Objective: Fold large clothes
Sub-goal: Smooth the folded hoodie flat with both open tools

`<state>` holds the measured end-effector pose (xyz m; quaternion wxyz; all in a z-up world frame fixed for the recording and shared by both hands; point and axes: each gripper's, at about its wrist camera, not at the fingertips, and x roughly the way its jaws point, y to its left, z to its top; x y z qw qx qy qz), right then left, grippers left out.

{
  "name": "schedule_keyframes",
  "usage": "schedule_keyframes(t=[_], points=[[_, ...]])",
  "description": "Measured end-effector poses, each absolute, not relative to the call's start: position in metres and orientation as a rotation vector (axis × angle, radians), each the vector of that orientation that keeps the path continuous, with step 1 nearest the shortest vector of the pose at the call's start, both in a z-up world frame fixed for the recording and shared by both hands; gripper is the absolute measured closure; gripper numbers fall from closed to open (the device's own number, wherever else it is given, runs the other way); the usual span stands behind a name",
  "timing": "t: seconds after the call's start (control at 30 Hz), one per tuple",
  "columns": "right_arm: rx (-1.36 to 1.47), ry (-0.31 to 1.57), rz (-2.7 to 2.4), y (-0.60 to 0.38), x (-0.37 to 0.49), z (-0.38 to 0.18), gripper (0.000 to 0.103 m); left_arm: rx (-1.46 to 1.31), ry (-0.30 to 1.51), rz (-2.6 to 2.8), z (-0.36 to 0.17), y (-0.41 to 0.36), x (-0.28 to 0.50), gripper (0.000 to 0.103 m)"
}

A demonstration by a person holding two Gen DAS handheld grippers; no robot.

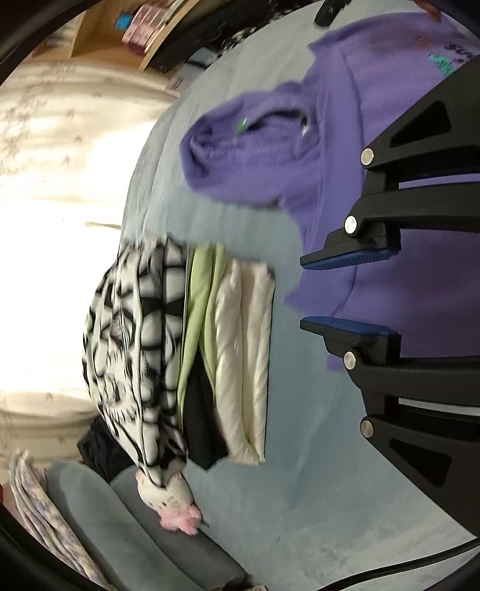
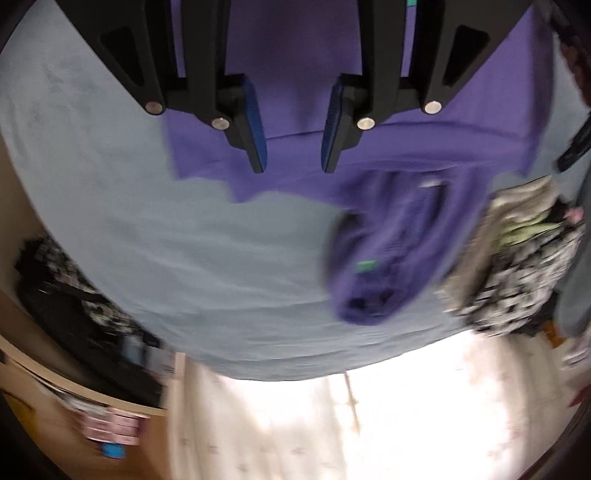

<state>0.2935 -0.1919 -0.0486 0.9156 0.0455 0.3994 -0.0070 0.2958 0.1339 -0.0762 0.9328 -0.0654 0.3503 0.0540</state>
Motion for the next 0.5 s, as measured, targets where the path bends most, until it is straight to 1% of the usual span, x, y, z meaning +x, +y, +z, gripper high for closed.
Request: schedule_keyframes(t=[0.13,0.27,0.37,0.4,0.43,0.47,0.5], points=[[0.103,0.852,0.146,-0.145,0.288,-0.054,0.073,-0.066,0.740,0.059,-0.087,0.097,0.293,0.079],[0.041,0.918,0.223,-0.113,0.288,-0.083,0.073,0.004,0.816,0.049,-0.117,0.071,0.301,0.079],[0.023,0.965,0.196,-0.115,0.294,-0.107,0.073,0.000,0.854,0.080,-0.132,0.074,0.310,0.078],[0.048,0.956,0.206,-0.123,0.297,-0.112,0.074,-0.020,0.854,0.089,-0.135,0.079,0.313,0.075],[0.067,0.948,0.215,-0.129,0.299,-0.113,0.076,-0.039,0.852,0.098,-0.136,0.085,0.316,0.065],[0.091,0.942,0.228,-0.136,0.302,-0.113,0.078,-0.051,0.853,0.104,-0.137,0.091,0.319,0.053],[0.107,0.938,0.241,-0.143,0.305,-0.113,0.084,-0.068,0.855,0.117,-0.138,0.099,0.322,0.050]])
